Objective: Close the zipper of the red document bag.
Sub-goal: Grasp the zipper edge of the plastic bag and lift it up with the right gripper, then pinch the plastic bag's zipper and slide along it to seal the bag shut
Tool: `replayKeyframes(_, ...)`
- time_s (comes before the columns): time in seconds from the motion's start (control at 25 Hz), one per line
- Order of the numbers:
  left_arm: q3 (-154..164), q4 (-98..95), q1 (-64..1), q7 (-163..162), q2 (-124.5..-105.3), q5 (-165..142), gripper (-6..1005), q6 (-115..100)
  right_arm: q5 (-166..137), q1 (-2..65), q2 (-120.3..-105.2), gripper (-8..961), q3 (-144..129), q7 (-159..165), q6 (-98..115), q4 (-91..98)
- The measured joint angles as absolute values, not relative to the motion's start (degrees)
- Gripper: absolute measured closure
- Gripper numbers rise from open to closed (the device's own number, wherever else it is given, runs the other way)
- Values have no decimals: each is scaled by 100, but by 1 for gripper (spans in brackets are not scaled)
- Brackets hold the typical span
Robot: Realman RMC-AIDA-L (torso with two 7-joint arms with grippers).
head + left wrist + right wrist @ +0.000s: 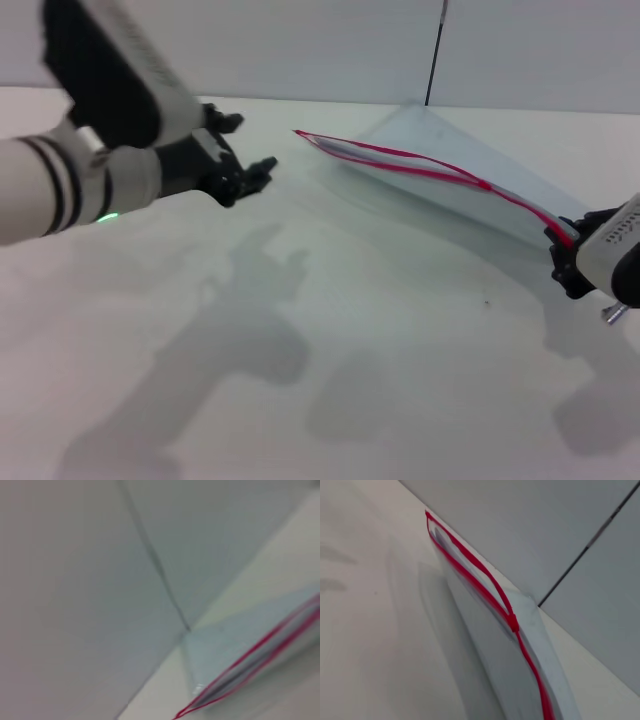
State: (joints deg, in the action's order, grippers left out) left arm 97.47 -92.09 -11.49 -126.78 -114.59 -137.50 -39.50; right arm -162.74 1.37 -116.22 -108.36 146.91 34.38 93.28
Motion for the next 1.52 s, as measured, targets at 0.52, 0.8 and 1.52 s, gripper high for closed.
replayKeyframes(0.52, 10783, -9694, -1969, -12650, -11604, -16137, 434, -4963, -16200, 269, -11609, 901, -11020, 14672, 3438, 9300)
replayKeyframes(0.8, 11290, -10036, -2177, -12270, -11603, -16375, 436, -4944, -16101, 396, -11601, 904, -11021, 14640, 3442, 9155)
replayKeyframes(1.52, 11832, -9846, -2201, -11990, -11539, -16214, 443, -4275, -15137, 375, -11602, 905, -10884, 13717, 3402, 9127)
